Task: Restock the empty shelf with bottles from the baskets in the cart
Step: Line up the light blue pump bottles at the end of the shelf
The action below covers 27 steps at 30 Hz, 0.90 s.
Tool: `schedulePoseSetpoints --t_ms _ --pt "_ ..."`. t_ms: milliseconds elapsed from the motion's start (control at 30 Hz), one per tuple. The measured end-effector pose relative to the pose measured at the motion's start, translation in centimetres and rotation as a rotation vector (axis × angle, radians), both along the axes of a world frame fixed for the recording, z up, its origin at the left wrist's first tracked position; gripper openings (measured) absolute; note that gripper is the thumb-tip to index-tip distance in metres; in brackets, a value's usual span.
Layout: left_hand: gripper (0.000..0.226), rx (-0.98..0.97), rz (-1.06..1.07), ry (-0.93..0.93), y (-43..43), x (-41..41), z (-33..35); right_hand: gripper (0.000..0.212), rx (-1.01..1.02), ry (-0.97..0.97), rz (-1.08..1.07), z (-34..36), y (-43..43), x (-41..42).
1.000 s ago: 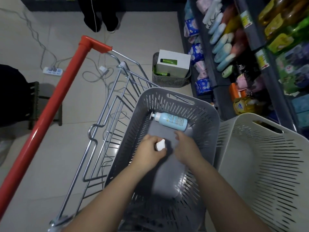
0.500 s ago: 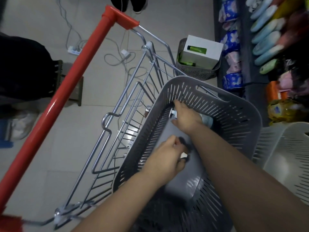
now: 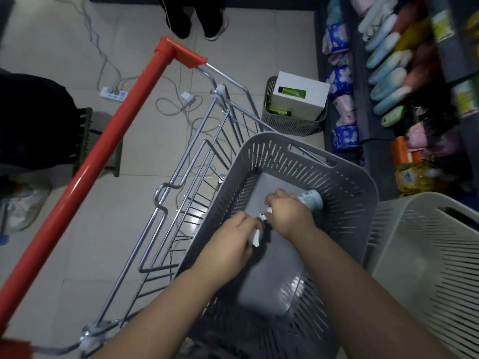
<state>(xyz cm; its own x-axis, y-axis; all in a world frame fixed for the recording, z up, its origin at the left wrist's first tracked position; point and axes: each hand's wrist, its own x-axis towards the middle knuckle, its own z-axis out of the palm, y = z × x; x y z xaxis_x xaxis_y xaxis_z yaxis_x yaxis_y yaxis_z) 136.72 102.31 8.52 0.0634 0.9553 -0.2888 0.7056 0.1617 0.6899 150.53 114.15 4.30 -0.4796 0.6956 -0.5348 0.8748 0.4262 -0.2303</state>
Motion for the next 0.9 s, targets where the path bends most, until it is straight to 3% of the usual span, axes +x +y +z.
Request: schedulePoseSetpoints --t_ms 100,267,333,433,567,733,900 --pt "0.051 -0.080 0.134 -0.111 -0.3 0.1 0.4 0.038 -0.060 -0.141 0.163 -0.8 -1.2 0.7" --pt "0.063 -0.128 0.210 -0.150 -0.1 0.7 1.1 0.030 0.002 -0.264 0.266 -2.0 -1.4 -0.5" --pt "0.061 -0.135 0.315 -0.071 0.5 0.6 0.8 0.024 0.029 -0.138 0.176 -1.3 -1.3 -0.6" --pt "0.036 -0.173 0.400 0.012 1.4 0.8 0.5 0.023 0.099 0.182 -0.108 0.6 -1.2 0.8" --pt "0.021 -0.265 0.458 -0.085 2.4 0.9 0.6 0.025 0.104 0.562 -0.451 2.9 -2.4 3.0" --pt "0.022 -0.324 0.405 -0.183 2.5 0.6 0.5 0.026 -0.065 0.551 -0.416 2.5 -4.4 4.1" --pt "0.018 -0.312 0.374 -0.133 2.5 -0.5 0.7 0.038 -0.104 0.530 -0.682 3.2 -5.1 4.7"
